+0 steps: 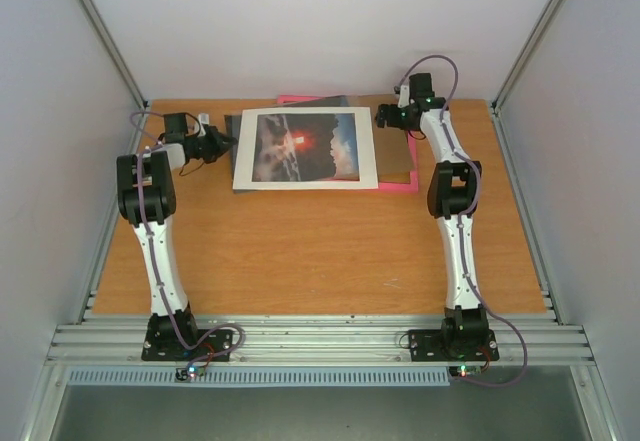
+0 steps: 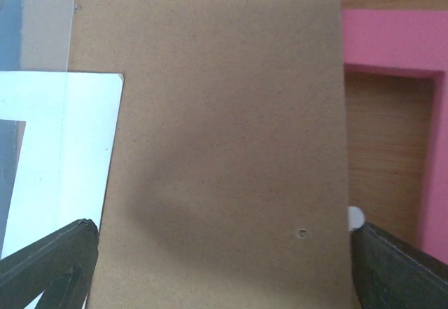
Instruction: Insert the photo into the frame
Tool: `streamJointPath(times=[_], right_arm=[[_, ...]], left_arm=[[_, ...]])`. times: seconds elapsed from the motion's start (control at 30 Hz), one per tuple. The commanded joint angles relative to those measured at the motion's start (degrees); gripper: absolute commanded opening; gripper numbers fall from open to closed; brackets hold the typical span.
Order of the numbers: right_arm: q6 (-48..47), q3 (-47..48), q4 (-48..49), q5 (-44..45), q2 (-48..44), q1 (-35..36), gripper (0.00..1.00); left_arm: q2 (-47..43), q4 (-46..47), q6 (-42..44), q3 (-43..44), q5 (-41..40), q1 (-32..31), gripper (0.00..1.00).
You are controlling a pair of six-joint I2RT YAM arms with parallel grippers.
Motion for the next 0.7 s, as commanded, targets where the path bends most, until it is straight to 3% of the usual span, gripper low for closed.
streamJointPath(times=[0.0, 0.2, 0.5, 0.67], right_arm=[[3.26, 1.57, 0.04, 1.63, 2.04, 0.55, 0.98], [6.52, 1.73, -0.44, 0.47, 2.62, 0.55, 0.99], [10.78, 1.05, -4.4, -12.04, 0.46, 0.53, 0.93], [12.32, 0.64, -4.56, -19.32, -0.61, 0.55, 0.91]], left_arm=[[2.0, 0.57, 0.03, 1.63, -0.15, -0.03, 0.02], [2.75, 0.78, -0.72, 2.6, -0.28, -0.86, 0.05], [5.14, 3.78, -4.2, 4.84, 0.96, -2.86, 0.32], [7.01, 4.18, -5.28, 6.75, 0.77, -4.49, 0.37]])
